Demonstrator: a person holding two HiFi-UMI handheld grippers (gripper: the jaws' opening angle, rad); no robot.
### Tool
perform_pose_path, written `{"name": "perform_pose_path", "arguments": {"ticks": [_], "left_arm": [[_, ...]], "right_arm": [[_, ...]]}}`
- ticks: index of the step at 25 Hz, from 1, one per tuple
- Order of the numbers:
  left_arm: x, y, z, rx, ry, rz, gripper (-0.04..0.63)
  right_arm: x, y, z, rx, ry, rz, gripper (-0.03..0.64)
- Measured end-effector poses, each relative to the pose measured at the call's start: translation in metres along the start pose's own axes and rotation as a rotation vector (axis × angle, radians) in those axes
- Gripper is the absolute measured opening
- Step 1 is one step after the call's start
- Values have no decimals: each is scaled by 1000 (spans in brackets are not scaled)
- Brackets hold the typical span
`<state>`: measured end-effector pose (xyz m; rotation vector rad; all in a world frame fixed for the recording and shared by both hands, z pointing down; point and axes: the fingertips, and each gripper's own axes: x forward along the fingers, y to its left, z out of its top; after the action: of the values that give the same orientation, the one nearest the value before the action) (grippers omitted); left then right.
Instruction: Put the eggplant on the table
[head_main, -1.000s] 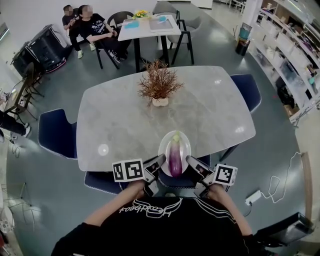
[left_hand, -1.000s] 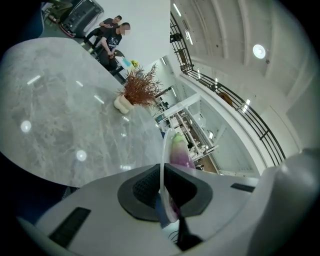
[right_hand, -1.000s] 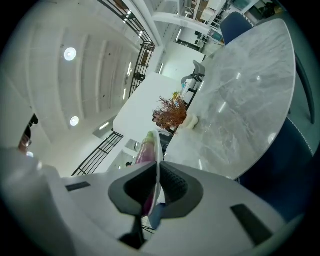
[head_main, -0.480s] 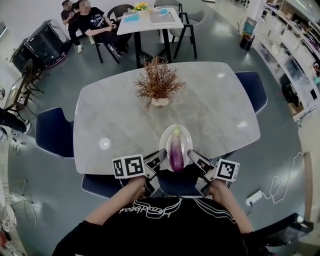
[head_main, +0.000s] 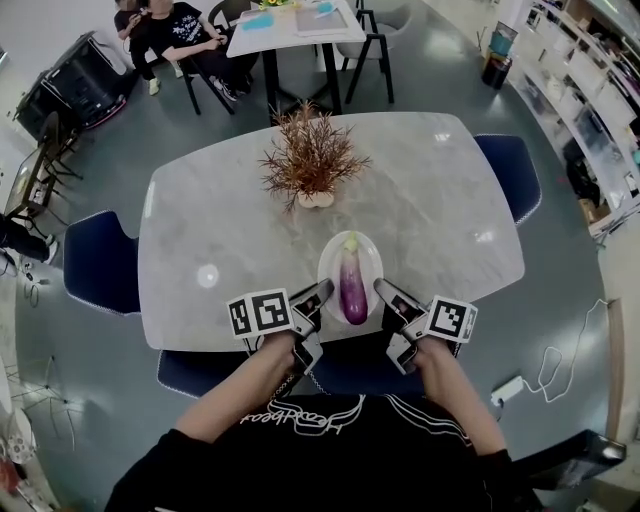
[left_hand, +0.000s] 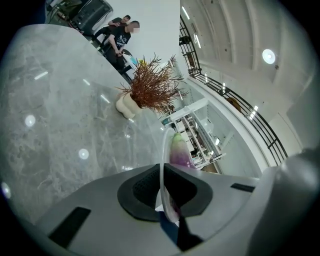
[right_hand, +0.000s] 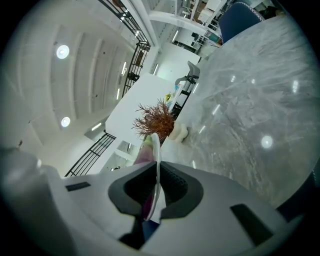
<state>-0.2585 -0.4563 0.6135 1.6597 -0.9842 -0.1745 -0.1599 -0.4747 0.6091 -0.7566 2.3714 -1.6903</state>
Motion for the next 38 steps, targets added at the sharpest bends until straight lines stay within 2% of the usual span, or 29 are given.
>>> {"name": "perform_pose_path", "arguments": {"ticks": [4,8,13,17,25,33,38], "left_arm": [[13,10,8,-17,0,22,28],[28,21,10,2,30,41,28],[44,46,5,-1,67,98,28],[61,66,0,-44,102,130,28],[82,96,-10,-106,171,195,28],[87,112,-13,-57,209,291,28],[87,116,-15,-26,208,324,29]], "right_arm": [[10,-14,8,-2,11,-32,20],[17,-35,13,-1,16,-92,20],[27,-67,6,75,34,-110,20],[29,-93,3,111,58,-164,20],[34,-121,0,89,117,-284,20],[38,-134,-9,55,199,-350,20],[38,-137,-15,12,246,-388,21]]}}
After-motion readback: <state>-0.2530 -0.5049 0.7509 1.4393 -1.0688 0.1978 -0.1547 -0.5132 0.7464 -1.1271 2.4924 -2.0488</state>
